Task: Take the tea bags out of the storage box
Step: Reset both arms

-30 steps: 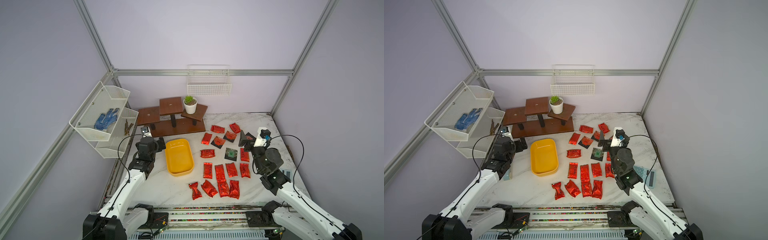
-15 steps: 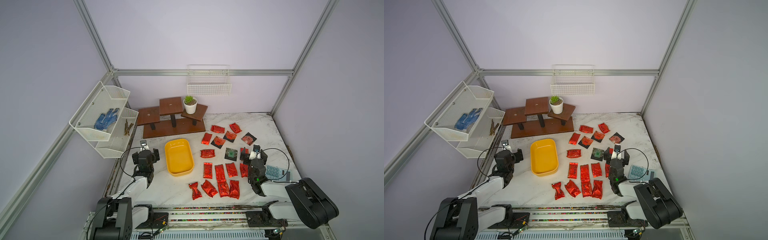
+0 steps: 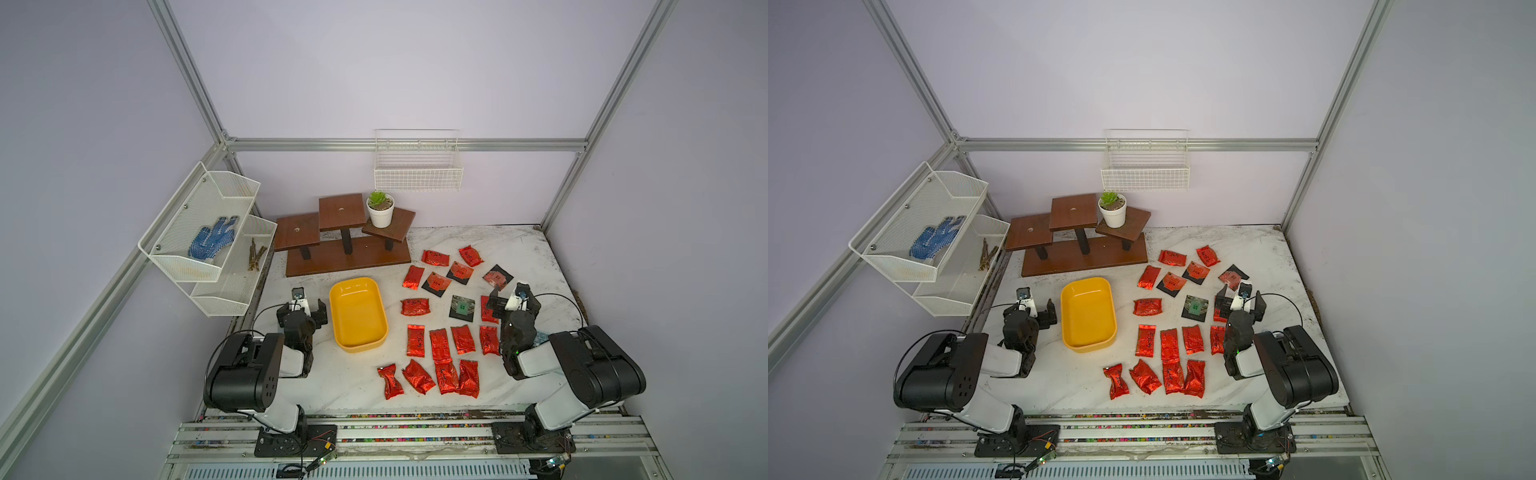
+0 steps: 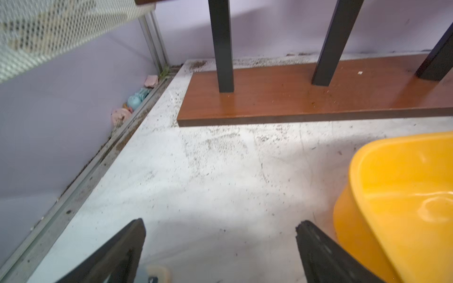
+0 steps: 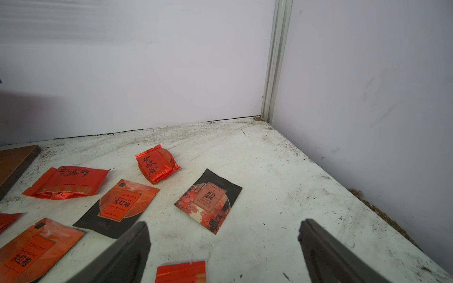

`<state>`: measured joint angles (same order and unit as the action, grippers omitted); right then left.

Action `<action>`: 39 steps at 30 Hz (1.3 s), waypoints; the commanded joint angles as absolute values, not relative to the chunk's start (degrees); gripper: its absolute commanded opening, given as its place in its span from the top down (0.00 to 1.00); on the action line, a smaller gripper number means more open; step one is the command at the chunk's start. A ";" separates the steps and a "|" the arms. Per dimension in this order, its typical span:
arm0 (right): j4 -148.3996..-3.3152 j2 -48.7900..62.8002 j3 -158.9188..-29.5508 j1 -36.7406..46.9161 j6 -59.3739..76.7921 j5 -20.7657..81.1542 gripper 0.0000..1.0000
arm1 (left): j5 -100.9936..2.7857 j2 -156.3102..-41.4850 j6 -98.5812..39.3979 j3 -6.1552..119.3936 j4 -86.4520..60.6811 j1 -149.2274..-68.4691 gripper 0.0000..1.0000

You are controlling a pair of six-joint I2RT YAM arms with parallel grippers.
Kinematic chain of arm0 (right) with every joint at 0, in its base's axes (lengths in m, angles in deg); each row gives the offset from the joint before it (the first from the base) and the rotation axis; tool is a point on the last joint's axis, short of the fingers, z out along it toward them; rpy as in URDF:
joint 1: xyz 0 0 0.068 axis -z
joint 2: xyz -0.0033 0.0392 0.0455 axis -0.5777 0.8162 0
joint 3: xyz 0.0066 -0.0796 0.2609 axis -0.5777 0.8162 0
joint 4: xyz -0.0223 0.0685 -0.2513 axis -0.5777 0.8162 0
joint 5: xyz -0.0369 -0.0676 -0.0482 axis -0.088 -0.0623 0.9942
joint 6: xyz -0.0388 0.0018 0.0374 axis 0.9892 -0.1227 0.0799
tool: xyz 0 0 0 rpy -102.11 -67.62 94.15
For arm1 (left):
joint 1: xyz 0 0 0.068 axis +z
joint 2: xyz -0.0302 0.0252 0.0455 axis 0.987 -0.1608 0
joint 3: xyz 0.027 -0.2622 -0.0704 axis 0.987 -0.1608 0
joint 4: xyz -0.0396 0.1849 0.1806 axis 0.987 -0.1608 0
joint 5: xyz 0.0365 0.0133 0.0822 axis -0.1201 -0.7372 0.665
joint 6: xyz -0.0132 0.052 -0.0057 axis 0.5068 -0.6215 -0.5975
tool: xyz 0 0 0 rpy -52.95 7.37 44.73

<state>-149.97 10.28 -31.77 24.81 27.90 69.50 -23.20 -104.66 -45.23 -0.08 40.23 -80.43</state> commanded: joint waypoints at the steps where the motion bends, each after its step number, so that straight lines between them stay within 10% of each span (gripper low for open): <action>1: -148.13 10.65 -32.95 25.66 26.64 66.34 0.00 | -21.89 -105.35 -44.36 3.83 40.31 -80.30 0.00; 39: -142.44 9.72 -34.78 28.78 24.53 60.30 0.00 | -21.30 -105.12 -43.88 4.80 37.86 -80.31 0.00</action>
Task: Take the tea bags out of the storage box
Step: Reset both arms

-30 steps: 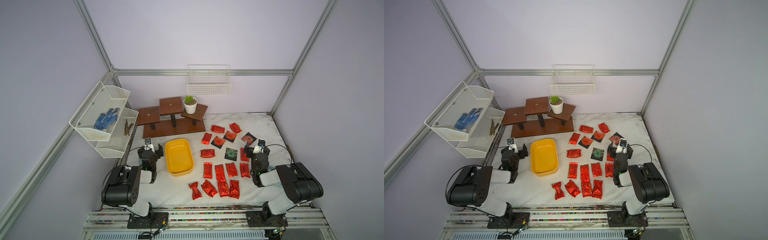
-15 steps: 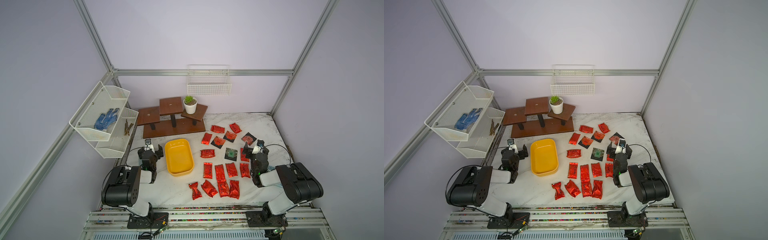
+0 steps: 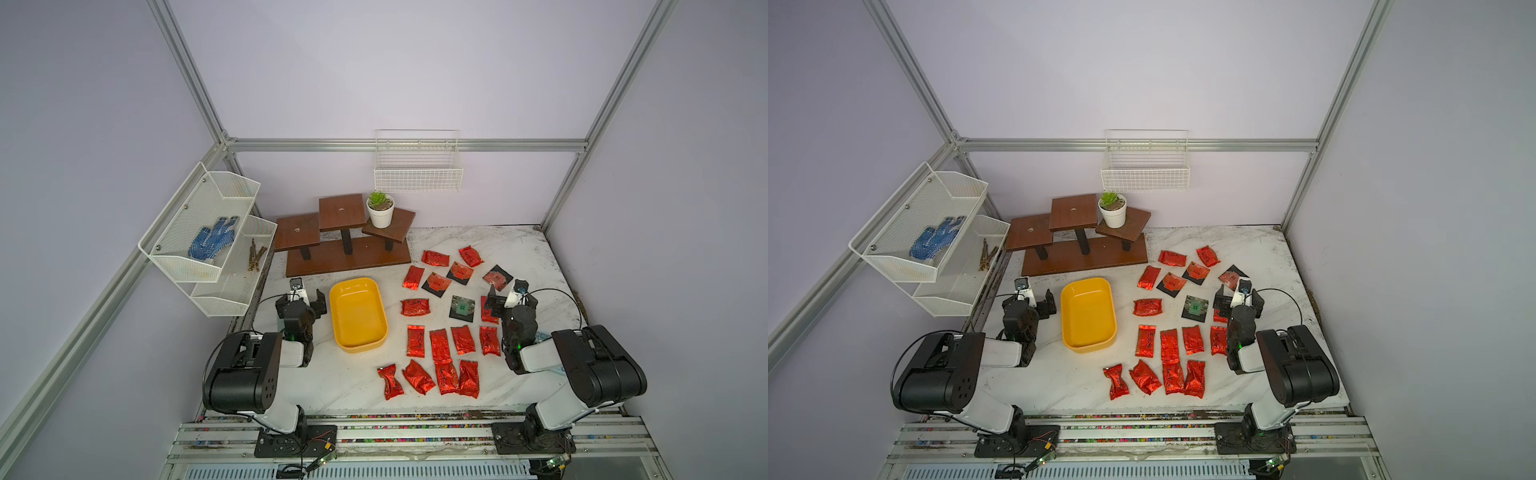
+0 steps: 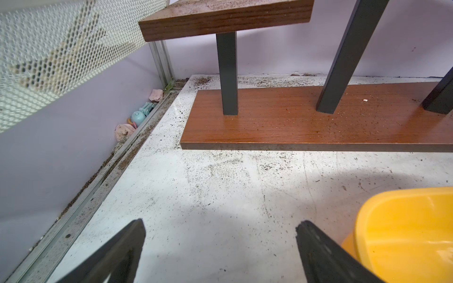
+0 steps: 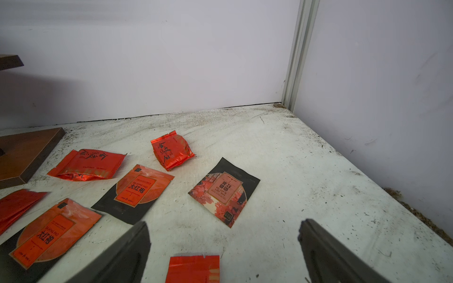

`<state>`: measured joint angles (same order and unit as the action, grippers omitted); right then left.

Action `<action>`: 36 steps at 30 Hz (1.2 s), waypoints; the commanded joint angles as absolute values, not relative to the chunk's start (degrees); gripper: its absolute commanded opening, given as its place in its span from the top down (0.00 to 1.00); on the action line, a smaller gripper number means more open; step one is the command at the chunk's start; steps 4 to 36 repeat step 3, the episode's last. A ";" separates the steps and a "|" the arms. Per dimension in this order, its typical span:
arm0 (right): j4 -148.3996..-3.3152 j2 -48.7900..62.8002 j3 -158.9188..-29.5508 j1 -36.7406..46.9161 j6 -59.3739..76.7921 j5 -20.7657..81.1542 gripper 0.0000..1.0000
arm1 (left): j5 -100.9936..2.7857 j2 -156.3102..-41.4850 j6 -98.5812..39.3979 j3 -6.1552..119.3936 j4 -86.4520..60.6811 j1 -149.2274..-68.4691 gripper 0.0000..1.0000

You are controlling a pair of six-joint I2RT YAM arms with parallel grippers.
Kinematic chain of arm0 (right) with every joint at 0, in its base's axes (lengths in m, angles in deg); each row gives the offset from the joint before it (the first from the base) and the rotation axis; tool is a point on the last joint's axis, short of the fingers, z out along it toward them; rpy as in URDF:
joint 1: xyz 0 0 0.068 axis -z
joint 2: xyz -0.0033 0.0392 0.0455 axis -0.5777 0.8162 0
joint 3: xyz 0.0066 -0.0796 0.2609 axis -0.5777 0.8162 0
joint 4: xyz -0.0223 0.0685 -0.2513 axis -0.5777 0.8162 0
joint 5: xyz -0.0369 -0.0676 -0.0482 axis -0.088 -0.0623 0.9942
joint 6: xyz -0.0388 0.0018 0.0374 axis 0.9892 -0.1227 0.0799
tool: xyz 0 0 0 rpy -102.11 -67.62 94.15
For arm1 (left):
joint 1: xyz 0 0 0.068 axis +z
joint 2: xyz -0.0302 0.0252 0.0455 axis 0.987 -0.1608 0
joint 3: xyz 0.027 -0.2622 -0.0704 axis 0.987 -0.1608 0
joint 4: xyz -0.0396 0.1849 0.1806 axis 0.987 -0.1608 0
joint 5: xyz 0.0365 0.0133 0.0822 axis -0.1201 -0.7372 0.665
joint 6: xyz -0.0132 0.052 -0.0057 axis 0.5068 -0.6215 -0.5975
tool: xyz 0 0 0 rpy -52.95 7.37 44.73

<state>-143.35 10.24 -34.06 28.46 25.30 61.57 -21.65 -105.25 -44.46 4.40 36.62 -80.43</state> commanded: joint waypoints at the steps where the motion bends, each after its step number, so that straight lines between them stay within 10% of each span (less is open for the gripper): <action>1: -142.83 9.39 -34.39 28.72 24.57 60.36 0.00 | -21.24 -105.05 -43.95 4.79 37.91 -80.35 0.00; 36: -143.34 9.50 -34.19 28.75 24.70 60.39 0.00 | -21.30 -105.03 -43.95 4.70 37.87 -80.29 0.00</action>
